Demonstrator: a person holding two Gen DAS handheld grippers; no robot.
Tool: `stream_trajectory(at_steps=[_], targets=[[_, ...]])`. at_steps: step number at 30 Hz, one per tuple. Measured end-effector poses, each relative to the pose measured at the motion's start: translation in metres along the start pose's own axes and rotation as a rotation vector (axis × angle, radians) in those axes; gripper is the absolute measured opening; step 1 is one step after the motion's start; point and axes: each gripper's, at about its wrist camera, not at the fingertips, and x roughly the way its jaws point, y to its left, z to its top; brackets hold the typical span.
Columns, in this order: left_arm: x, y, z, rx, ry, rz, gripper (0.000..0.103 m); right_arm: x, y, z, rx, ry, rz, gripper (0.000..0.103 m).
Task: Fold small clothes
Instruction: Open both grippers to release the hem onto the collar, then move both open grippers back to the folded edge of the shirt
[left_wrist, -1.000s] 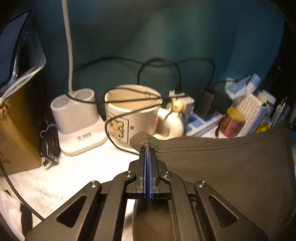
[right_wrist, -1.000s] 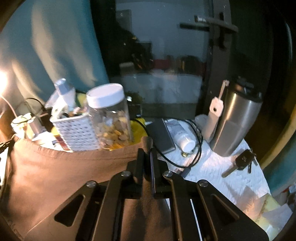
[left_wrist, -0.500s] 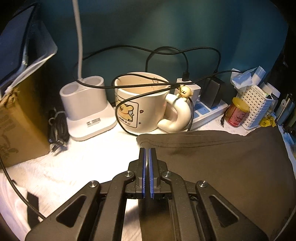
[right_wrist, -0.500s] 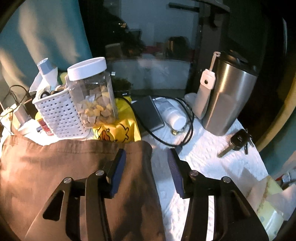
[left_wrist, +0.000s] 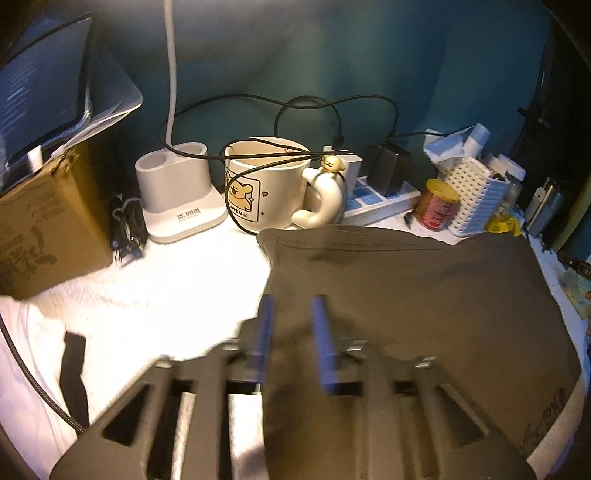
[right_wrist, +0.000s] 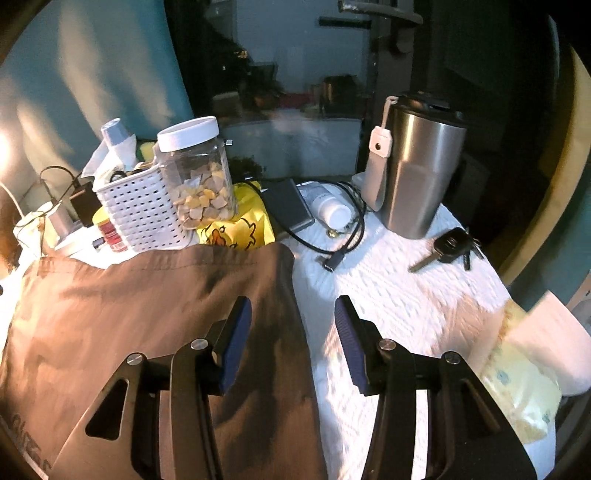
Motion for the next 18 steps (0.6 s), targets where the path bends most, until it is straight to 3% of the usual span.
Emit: stream_trajectory(at_steps=[1,18], targets=[[-0.003,-0.002,-0.002,-0.004,-0.006,-0.007,0.042,-0.003,0.0,-0.002,0.001,-0.002,0.0,0.05],[-0.04,-0.026,-0.041,0.028,0.015,-0.047,0.042,-0.059,-0.013,-0.042,0.011,-0.021,-0.009,0.05]])
